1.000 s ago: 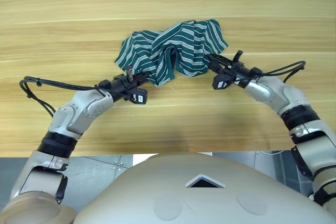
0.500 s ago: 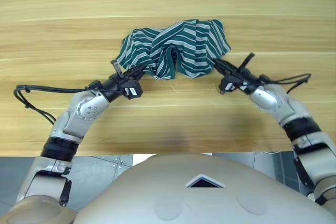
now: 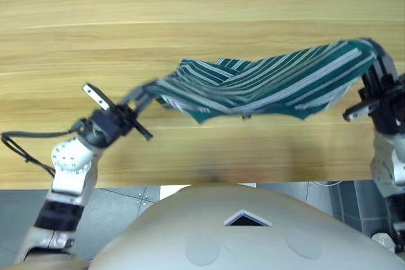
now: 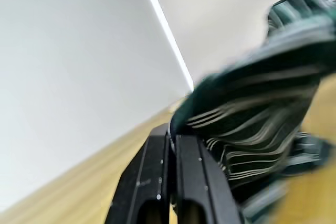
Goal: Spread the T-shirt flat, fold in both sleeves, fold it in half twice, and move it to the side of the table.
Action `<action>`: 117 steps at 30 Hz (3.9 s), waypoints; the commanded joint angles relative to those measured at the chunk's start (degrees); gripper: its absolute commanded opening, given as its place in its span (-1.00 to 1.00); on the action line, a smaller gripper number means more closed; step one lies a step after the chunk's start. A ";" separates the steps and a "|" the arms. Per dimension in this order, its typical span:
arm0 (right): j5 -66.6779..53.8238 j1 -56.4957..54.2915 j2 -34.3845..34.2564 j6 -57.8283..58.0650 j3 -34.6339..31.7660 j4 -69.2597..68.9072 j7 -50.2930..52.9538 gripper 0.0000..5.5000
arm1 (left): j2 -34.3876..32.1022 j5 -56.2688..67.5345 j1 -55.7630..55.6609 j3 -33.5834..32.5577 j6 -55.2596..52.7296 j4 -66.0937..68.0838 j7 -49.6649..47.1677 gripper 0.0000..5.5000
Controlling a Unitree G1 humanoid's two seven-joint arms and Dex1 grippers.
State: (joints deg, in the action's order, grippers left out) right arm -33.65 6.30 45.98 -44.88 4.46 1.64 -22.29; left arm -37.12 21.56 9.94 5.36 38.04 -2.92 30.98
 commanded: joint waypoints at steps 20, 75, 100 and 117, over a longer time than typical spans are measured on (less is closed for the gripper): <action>49.18 -52.34 -15.02 -8.65 12.69 54.95 28.63 -0.99 | 7.49 -35.79 -47.61 7.83 12.23 65.54 -25.30 -1.00; 46.05 -8.04 -9.50 4.54 2.02 18.15 -5.30 -0.02 | -4.29 -47.49 2.51 14.58 -6.07 11.09 2.79 -0.24; 63.09 -28.20 -14.06 6.53 10.37 54.18 17.92 -0.02 | -1.00 -47.82 10.20 13.63 -10.30 4.22 -8.40 -0.24; 23.93 -17.69 -19.82 3.67 -1.14 18.99 9.62 -0.02 | 1.02 -46.31 8.62 12.87 -8.09 3.39 -11.49 -0.24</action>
State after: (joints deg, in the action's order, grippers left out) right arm -3.25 -13.77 27.22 -45.08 5.14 29.11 -10.94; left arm -36.57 -23.34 17.36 17.46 31.07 -0.23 19.20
